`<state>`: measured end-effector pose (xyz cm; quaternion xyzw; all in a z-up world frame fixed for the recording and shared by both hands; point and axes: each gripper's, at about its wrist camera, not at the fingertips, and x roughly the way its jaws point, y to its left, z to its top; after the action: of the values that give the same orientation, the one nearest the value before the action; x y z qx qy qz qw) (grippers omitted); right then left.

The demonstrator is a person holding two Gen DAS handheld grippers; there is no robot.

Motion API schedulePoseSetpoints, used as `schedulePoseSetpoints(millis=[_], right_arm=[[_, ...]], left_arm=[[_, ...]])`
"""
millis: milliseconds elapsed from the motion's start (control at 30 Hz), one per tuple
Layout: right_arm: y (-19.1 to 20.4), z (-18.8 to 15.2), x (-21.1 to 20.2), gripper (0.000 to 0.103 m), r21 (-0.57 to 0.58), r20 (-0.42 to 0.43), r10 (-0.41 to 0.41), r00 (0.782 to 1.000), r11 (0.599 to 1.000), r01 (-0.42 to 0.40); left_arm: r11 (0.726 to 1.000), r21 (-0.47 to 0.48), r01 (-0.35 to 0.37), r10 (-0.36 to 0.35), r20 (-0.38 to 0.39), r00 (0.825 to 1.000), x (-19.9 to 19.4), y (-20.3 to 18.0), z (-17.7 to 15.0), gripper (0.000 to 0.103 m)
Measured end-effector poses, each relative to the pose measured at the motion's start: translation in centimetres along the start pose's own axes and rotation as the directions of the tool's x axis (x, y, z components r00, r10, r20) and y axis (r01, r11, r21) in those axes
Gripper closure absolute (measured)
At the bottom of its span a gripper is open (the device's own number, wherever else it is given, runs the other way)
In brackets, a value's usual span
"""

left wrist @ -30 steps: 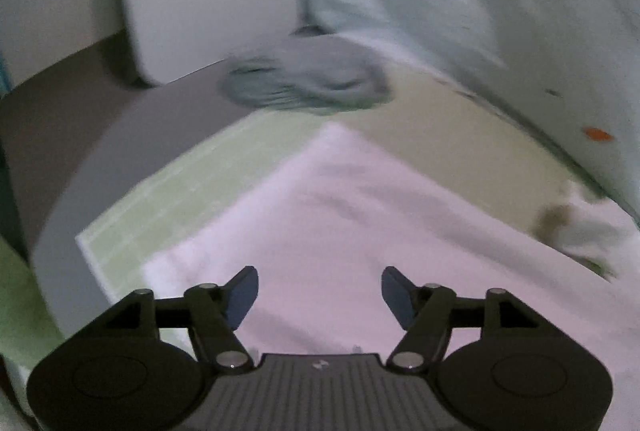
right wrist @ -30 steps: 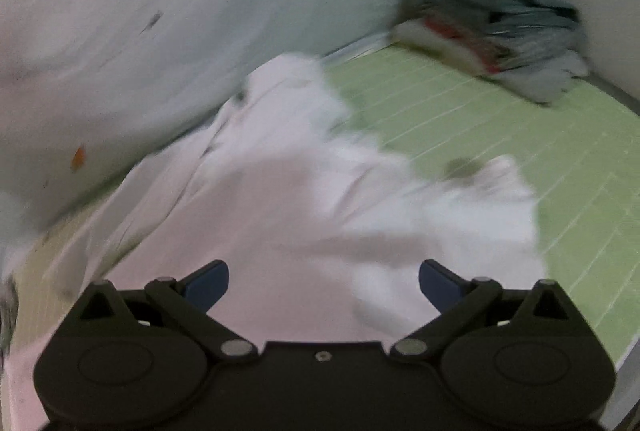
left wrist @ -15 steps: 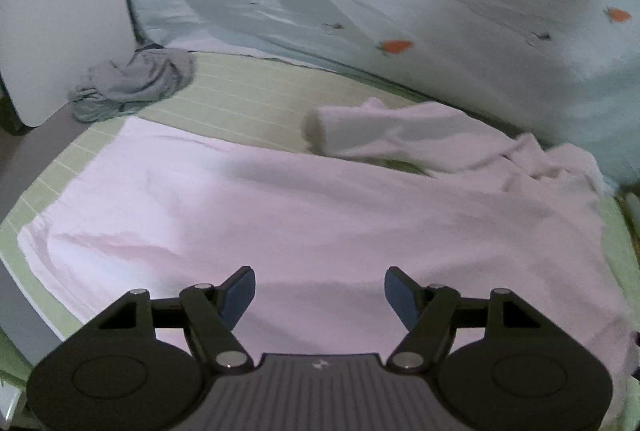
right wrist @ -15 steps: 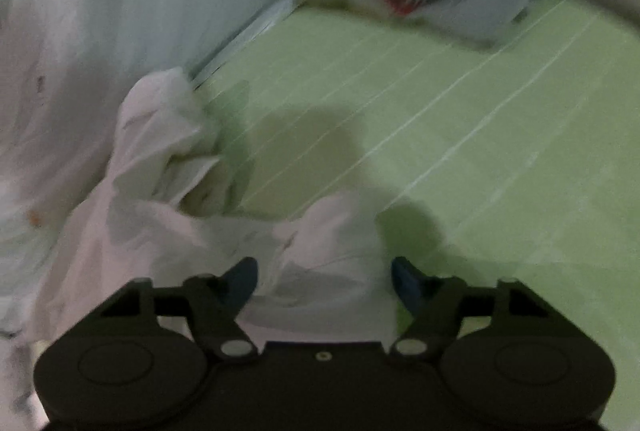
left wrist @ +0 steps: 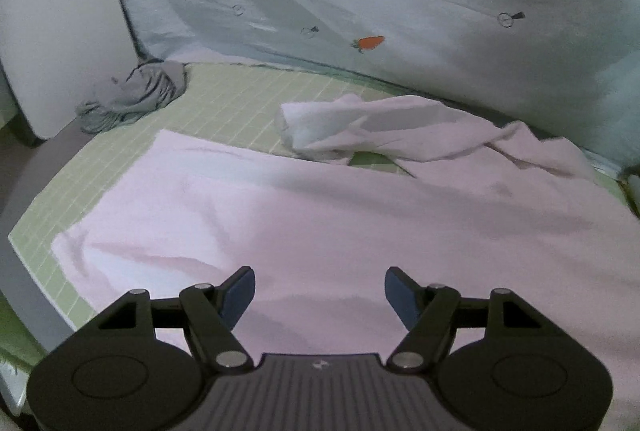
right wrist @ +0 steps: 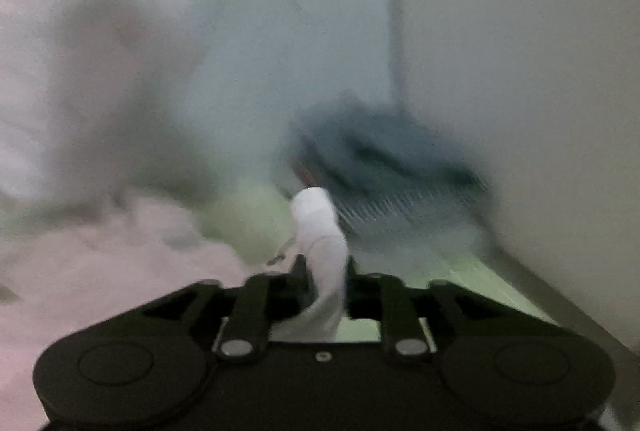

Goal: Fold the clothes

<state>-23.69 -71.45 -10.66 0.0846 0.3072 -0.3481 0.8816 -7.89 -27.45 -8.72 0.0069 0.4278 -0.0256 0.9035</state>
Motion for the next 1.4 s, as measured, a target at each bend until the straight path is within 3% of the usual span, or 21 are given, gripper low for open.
schedulePoseSetpoints(millis=[33,67,100,167,233,433,700,833,1000,1133,1267,1400], right_arm=[[-0.5,-0.8,2.2,0.068,-0.002,-0.130,-0.033,0.991,0.999,0.033],[-1.1,-1.6,3.4,0.066,0.026,-0.206,-0.038,0.978,0.999,0.044],[-1.7,-2.1,3.6,0.061,0.065,-0.229,-0.030,0.973,0.997,0.046],[-1.7,-2.3,2.8,0.014,0.079,-0.194,-0.029,0.981,0.996,0.045],[-0.4,-2.1,2.1,0.002,0.041,-0.133,-0.023,0.991,0.999,0.029],[4.7,-1.8,1.7,0.001,-0.010,-0.112,0.136,0.984,0.990,-0.138],[15.8,-1.4,2.0,0.000,-0.078,-0.138,0.245,0.960,0.963,-0.257],[21.5,-1.1,2.2,0.000,-0.111,-0.154,0.294,0.943,0.944,-0.312],[29.6,0.3,4.3,0.000,-0.041,-0.172,0.386,0.906,0.916,-0.398],[36.2,1.5,6.1,0.000,0.025,-0.180,0.461,0.869,0.885,-0.464],[42.2,2.3,8.4,0.001,0.103,-0.201,0.520,0.830,0.854,-0.510],[45.8,2.5,11.3,0.001,0.152,-0.234,0.498,0.835,0.867,-0.474]], left_arm=[[1.000,-0.007,-0.005,0.005,-0.008,1.000,0.2,0.1,0.0,0.030],[1.000,-0.011,-0.010,0.009,-0.016,1.000,0.4,0.2,0.1,0.030],[1.000,-0.009,-0.015,0.015,-0.018,1.000,0.4,0.2,0.1,0.030],[1.000,-0.002,-0.027,0.027,-0.014,1.000,0.4,0.4,0.2,0.029],[0.999,-0.001,-0.034,0.034,-0.021,0.999,0.8,0.5,0.3,0.025],[0.999,0.015,-0.041,0.042,-0.029,0.999,1.6,1.1,1.4,0.025],[0.997,0.051,-0.050,0.052,-0.037,0.998,3.8,5.0,4.1,0.025],[0.997,0.070,-0.037,0.040,-0.041,0.998,5.7,8.0,6.5,0.024],[0.997,0.070,-0.009,0.011,-0.035,0.999,9.8,12.2,10.4,0.023],[0.995,0.085,0.042,-0.037,-0.065,0.997,14.4,14.4,13.3,0.023],[0.981,0.128,0.146,-0.133,-0.104,0.986,19.4,14.8,15.9,0.023],[0.948,0.175,0.267,-0.245,-0.136,0.960,24.0,12.5,17.7,0.023]])
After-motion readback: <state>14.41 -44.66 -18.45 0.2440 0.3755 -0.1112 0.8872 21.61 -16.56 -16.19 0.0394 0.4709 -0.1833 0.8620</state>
